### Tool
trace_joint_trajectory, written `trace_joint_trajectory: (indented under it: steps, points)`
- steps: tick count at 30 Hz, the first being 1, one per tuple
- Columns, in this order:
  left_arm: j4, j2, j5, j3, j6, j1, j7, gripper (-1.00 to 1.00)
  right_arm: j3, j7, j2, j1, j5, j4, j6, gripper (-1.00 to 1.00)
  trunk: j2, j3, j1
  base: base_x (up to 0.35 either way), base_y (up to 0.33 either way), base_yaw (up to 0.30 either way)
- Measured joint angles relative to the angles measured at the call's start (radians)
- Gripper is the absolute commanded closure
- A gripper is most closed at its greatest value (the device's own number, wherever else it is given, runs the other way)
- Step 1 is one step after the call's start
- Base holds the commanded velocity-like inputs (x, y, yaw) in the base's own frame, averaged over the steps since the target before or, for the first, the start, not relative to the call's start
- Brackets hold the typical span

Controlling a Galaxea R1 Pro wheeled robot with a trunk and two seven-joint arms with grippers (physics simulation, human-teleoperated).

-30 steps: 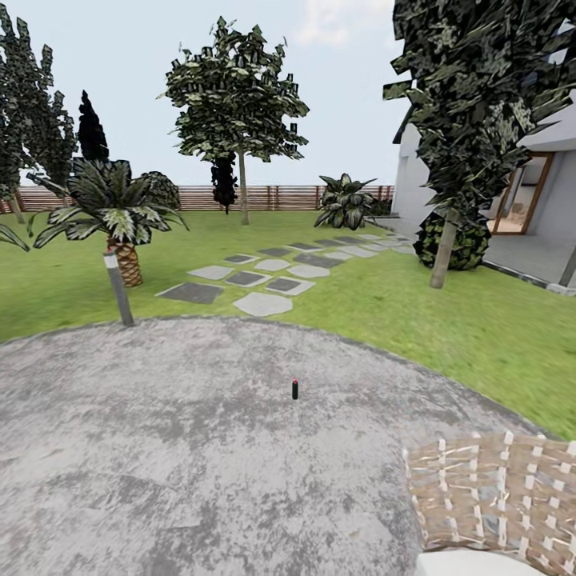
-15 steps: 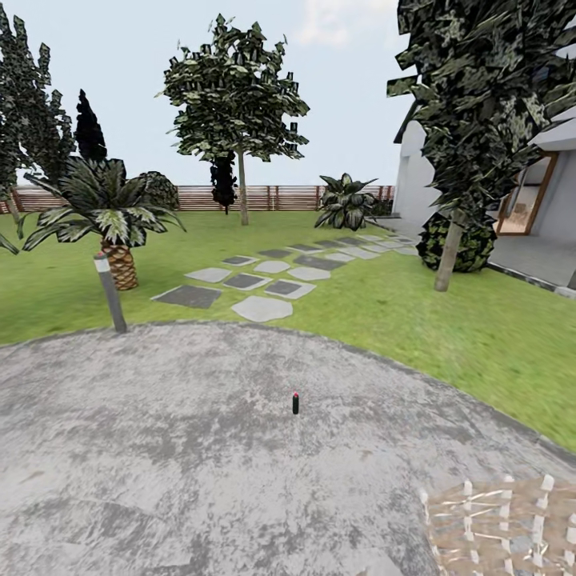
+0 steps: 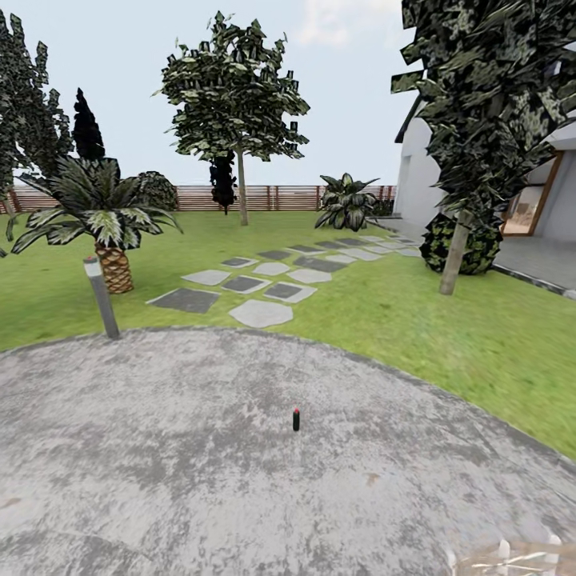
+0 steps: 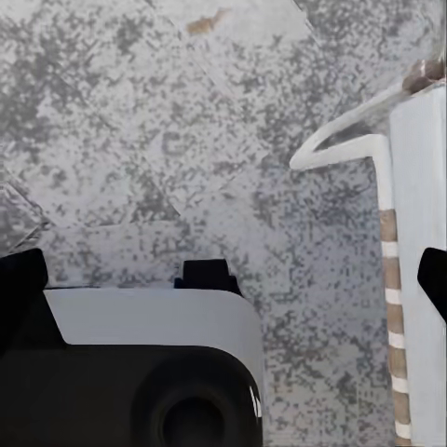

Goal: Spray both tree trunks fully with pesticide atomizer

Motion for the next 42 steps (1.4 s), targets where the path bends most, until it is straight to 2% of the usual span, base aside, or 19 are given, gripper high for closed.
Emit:
trace_joint_trajectory:
  steps: [42]
  points:
    - [0.0,0.0,0.0,0.0,0.0,0.0,0.0,-1.0,0.0,0.0,0.0,0.0,0.003,0.0,0.0,-1.0,0.0,0.0,0.0,0.333,0.0,0.0]
